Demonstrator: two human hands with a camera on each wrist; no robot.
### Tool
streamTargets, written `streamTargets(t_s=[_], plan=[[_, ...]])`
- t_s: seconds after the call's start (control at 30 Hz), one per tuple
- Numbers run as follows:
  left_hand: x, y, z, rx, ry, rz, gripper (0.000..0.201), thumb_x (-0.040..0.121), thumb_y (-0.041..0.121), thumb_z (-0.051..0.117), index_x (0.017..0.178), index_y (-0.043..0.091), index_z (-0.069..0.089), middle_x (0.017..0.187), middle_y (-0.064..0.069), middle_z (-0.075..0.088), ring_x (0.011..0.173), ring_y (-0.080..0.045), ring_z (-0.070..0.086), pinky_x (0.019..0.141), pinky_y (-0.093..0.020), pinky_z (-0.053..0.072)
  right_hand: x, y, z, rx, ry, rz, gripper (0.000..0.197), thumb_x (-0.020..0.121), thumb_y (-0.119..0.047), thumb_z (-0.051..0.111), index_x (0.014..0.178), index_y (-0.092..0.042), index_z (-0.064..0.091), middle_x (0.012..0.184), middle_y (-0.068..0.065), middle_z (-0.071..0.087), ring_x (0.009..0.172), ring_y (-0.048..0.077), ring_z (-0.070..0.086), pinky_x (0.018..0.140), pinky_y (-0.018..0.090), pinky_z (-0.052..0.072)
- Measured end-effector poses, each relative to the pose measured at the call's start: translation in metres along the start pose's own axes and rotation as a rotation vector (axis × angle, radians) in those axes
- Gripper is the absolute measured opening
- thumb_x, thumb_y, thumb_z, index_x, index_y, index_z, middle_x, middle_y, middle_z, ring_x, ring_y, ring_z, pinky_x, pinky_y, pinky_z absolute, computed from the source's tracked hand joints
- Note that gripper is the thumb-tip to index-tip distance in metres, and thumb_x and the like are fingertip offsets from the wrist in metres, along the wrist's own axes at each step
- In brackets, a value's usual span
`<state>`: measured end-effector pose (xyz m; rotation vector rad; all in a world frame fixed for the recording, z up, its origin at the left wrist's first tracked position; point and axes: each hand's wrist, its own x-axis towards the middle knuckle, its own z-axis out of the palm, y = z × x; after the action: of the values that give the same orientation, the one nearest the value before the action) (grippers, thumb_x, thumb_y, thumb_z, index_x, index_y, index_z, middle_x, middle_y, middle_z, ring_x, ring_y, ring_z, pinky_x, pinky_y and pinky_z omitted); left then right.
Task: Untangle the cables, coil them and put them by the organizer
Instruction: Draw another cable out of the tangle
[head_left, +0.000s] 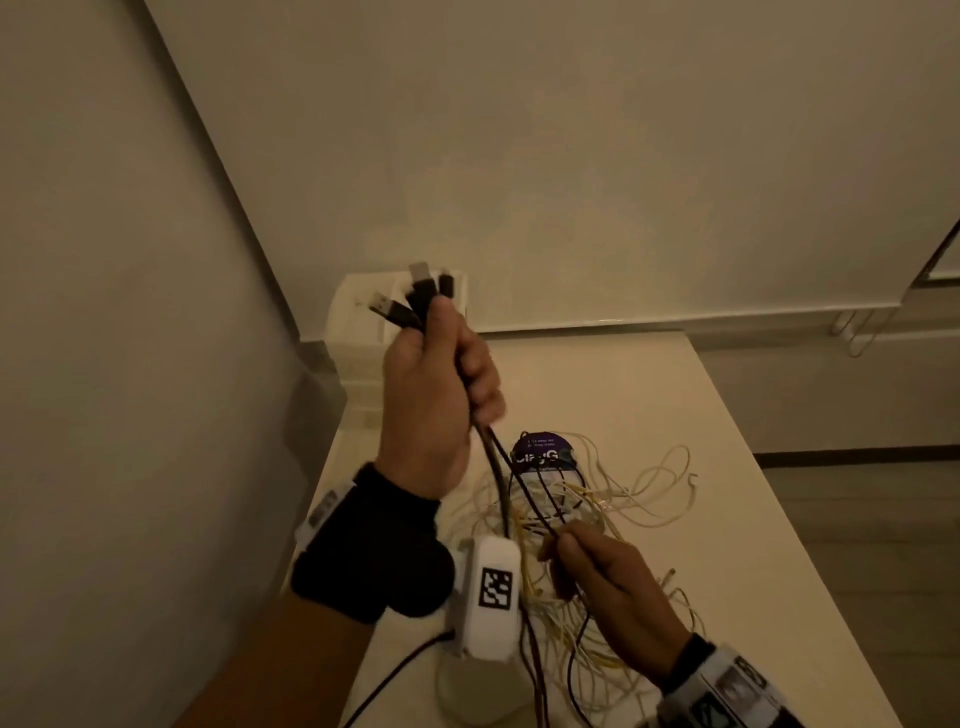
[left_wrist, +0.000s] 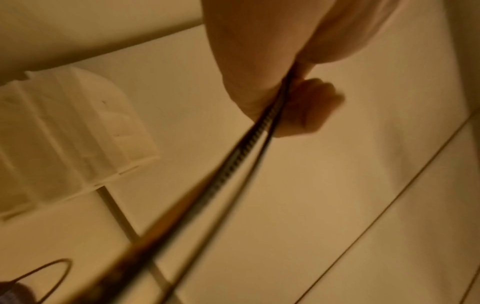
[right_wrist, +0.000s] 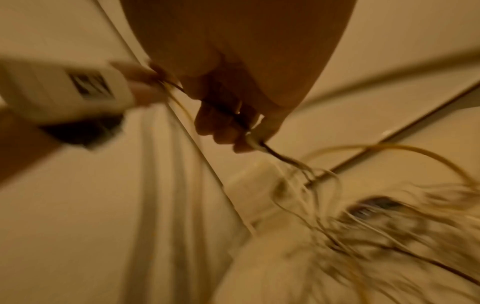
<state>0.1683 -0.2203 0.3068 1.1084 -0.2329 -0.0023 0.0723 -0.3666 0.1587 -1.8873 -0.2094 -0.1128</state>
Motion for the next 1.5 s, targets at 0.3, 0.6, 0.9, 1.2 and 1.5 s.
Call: streamTargets(t_s=[0.3,0.6,0.9,1.2,1.5], plan=[[-0.018,0.029,-0.028,0.538,-0.101,0.21,0.031,0.092,0.035,0.06,0.067,0.017,0.057,0.051,0.007,0.04,0.044,-0.009,0.033,0.043,-0.02,0.033,0.043,0.047,-0.03,-0.219,0.008,0.112,0.036,0.096,-0.038,0.049,0.065,-0.022,0.056,0.056,-0.015,0.054,0.054,0.001,0.048,0.059,0.023,0.036],[-0.022,-0.038,-0.003,0.997,-0.257,0.101,0.025,0.088,0.037,0.067,0.108,0.023,0.071,0.087,0.015,0.07,0.079,0.006,0.064,0.067,-0.003,0.042,0.072,-0.043,-0.057,-0.11,0.076,-0.135,0.027,0.096,-0.009,0.053,0.072,-0.016,0.065,0.058,-0.021,0.061,0.054,-0.004,0.055,0.055,0.007,0.037],[-0.008,-0.043,0.013,0.995,-0.142,0.341,0.02,0.091,0.032,0.062,0.085,0.015,0.07,0.06,0.024,0.052,0.06,0.014,0.055,0.056,-0.001,0.034,0.055,-0.037,-0.051,0.098,0.12,-0.133,0.037,0.101,-0.027,0.039,0.078,-0.005,0.058,0.061,0.01,0.051,0.057,0.024,0.046,0.064,0.032,0.043],[0.014,0.017,-0.011,0.736,0.272,0.461,0.028,0.095,0.035,0.056,0.075,0.017,0.065,0.045,0.018,0.052,0.042,0.004,0.045,0.049,-0.021,0.032,0.06,0.039,-0.026,-0.034,0.155,0.012,0.038,0.096,-0.044,0.041,0.068,-0.019,0.047,0.06,-0.011,0.043,0.057,0.005,0.039,0.058,0.029,0.034],[0.001,0.009,-0.032,0.974,0.276,0.432,0.017,0.087,0.04,0.066,0.089,0.023,0.069,0.066,0.008,0.064,0.059,0.007,0.058,0.06,-0.014,0.047,0.096,-0.009,-0.053,0.074,0.184,0.007,0.029,0.095,-0.007,0.055,0.069,0.001,0.065,0.065,-0.001,0.061,0.054,-0.001,0.049,0.062,0.021,0.039]])
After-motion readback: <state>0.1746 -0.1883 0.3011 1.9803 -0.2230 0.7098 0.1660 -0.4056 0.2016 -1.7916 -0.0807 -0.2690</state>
